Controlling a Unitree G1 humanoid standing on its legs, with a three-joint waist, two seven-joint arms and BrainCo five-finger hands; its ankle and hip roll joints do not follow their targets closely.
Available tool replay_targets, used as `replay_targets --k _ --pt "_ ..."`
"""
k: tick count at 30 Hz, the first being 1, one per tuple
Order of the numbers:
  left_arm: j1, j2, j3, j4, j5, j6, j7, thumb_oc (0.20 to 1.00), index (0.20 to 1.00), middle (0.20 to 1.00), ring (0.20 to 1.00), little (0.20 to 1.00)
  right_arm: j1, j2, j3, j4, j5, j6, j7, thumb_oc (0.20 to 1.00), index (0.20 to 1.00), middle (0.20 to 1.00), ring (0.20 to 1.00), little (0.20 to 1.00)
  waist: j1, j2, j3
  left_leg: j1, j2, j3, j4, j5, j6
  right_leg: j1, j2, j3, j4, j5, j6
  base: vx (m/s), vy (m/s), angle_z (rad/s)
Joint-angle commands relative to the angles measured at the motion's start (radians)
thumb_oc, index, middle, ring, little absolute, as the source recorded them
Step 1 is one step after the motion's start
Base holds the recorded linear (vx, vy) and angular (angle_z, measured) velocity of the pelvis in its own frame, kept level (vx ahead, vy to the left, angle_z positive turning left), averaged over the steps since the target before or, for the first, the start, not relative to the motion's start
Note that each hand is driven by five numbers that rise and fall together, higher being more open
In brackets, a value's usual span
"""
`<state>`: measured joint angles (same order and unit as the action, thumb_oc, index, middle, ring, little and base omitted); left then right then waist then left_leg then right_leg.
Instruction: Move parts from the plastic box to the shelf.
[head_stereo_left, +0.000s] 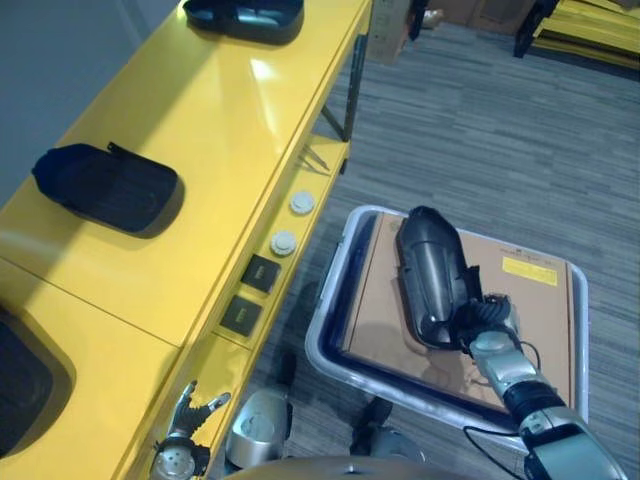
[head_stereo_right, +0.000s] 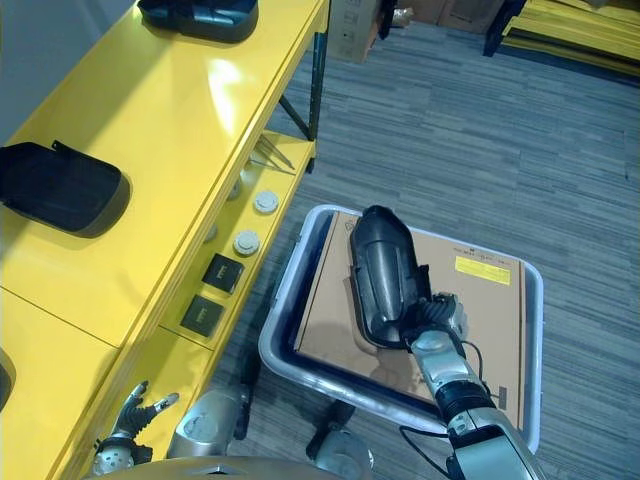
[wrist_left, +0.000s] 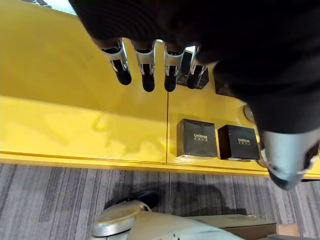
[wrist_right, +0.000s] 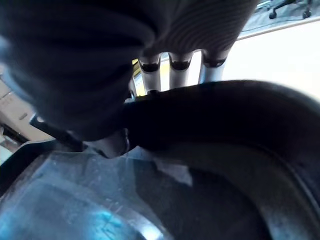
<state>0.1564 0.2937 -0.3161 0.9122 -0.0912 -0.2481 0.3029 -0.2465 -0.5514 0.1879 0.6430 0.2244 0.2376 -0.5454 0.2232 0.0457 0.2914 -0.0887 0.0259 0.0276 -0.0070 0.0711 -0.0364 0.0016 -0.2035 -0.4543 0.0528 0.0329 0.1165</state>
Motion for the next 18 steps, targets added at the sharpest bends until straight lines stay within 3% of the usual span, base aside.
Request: replay_targets --k 1,4,9,10,13,18 --pt "0.045 0.039 -0.009 -0.049 -0.063 -0.041 -0.033 1.0 1.0 1.0 1.0 1.0 0.032 0.013 -0.025 -0.064 0.092 -0.095 -0.059 0.2 0.2 0.2 0.2 0.2 0.037 -0.031 -0.033 -0.015 0.043 0.035 0.035 -0.027 -0.015 -0.024 -0.065 0.087 0.054 -0.003 0.069 0.09 -0.084 0.05" --pt "0.064 0.04 0.042 -0.091 -0.124 -0.045 -0.106 1.0 1.0 1.0 1.0 1.0 0.048 -0.003 -0.099 -0.188 0.069 -0.112 -0.086 0.2 0.2 0.2 0.2 0.2 0.035 -0.039 -0.061 0.017 0.049 0.042 0.024 -0.031 -0.013 0.002 -0.062 0.086 0.046 -0.006 0.072 0.07 -0.069 0.01" --pt "0.066 0.04 0.048 -0.102 -0.126 -0.043 -0.115 1.0 1.0 1.0 1.0 1.0 0.05 -0.005 -0.112 -0.213 0.063 -0.108 -0.088 0.2 0.2 0.2 0.2 0.2 0.033 -0.042 -0.07 0.018 0.05 0.044 0.021 -0.03 -0.011 0.003 -0.061 0.085 0.041 -0.003 0.072 0.03 -0.035 0.0" --pt "0.052 0.076 0.064 -0.288 -0.172 0.004 -0.26 1.0 1.0 1.0 1.0 1.0 0.037 -0.033 -0.189 -0.348 0.077 -0.099 -0.044 0.2 0.2 0.2 0.2 0.2 0.019 -0.05 -0.121 0.076 0.06 0.067 -0.003 -0.043 -0.012 0.045 -0.057 0.09 0.02 -0.008 0.079 0.11 -0.133 0.02" --pt "0.032 0.095 0.049 -0.359 -0.222 0.031 -0.329 1.0 1.0 1.0 1.0 1.0 0.02 -0.035 -0.188 -0.372 0.086 -0.083 -0.027 0.2 0.2 0.2 0.2 0.2 0.011 -0.048 -0.141 0.091 0.062 0.076 -0.011 -0.041 -0.01 0.055 -0.056 0.092 0.011 -0.004 0.079 0.06 -0.068 -0.16" --pt "-0.034 0.09 0.02 -0.539 -0.45 0.112 -0.511 1.0 1.0 1.0 1.0 1.0 -0.004 0.009 -0.154 -0.408 0.052 -0.064 -0.019 0.2 0.2 0.2 0.2 0.2 -0.01 -0.044 -0.166 0.123 0.069 0.098 -0.018 -0.046 -0.01 0.084 -0.051 0.097 -0.005 -0.007 0.078 0.02 -0.047 -0.23"
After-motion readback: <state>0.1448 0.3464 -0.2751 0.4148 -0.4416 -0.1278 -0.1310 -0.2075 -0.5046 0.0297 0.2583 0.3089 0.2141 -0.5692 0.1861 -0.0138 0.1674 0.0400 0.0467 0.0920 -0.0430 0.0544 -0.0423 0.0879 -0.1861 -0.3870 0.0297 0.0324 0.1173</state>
